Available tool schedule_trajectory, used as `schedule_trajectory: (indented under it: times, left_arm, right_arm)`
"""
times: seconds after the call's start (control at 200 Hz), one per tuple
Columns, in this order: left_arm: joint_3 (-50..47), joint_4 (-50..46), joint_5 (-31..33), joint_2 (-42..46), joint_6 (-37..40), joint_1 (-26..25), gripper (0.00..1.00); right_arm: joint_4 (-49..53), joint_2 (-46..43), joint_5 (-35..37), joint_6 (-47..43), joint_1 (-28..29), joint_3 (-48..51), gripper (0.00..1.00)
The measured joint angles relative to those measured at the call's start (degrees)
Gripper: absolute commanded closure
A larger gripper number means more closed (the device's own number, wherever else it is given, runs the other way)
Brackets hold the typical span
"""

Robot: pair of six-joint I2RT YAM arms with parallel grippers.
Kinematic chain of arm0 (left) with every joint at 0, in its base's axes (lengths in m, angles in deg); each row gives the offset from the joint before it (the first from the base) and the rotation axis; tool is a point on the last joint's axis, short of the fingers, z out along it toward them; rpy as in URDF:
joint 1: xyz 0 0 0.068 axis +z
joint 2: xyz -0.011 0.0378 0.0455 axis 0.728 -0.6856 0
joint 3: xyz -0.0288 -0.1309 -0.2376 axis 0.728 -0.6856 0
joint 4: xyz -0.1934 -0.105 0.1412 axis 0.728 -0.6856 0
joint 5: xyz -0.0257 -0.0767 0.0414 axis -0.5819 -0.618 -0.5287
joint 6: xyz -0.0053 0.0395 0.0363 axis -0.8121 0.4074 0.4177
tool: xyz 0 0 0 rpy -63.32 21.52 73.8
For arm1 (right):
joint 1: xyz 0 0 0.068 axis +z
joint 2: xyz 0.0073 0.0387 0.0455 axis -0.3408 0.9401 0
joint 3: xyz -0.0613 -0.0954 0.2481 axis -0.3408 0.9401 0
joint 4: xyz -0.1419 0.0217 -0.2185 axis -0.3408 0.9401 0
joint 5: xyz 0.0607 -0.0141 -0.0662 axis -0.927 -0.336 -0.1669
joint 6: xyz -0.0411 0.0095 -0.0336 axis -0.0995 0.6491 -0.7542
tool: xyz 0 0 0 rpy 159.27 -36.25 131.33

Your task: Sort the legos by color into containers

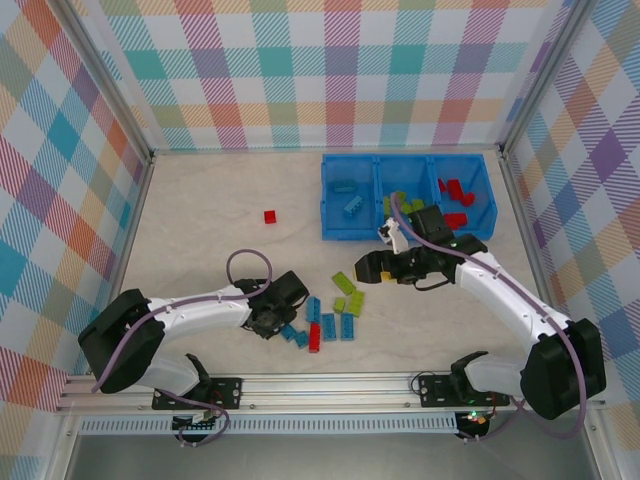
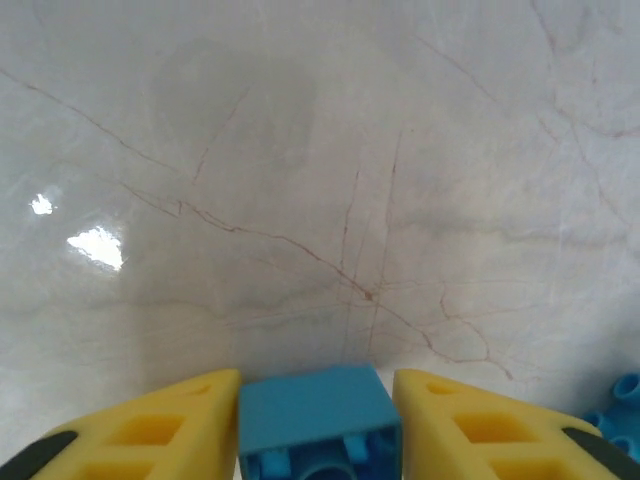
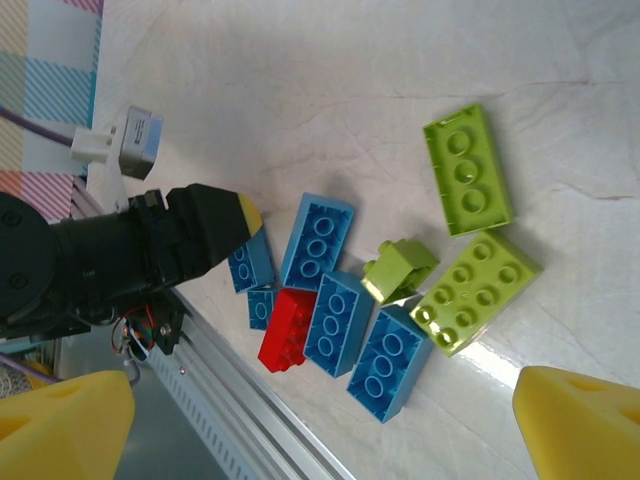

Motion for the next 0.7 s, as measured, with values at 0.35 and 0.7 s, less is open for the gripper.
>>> schedule_trajectory:
  times: [0.35,0.7]
  left_arm:
    - [3.39,-3.61,9.60,10.25,7.89,0.07,0.79]
    - [33.64,3.96,18.97,-2.91,37.33,1.73,0.80]
  right_arm:
    - [-1.64,-0.72,-0.33,0.66,1.60,0.11,0.00]
    - [-10.80,-9.11,5.03,6.25,1.66,1.77,0.00]
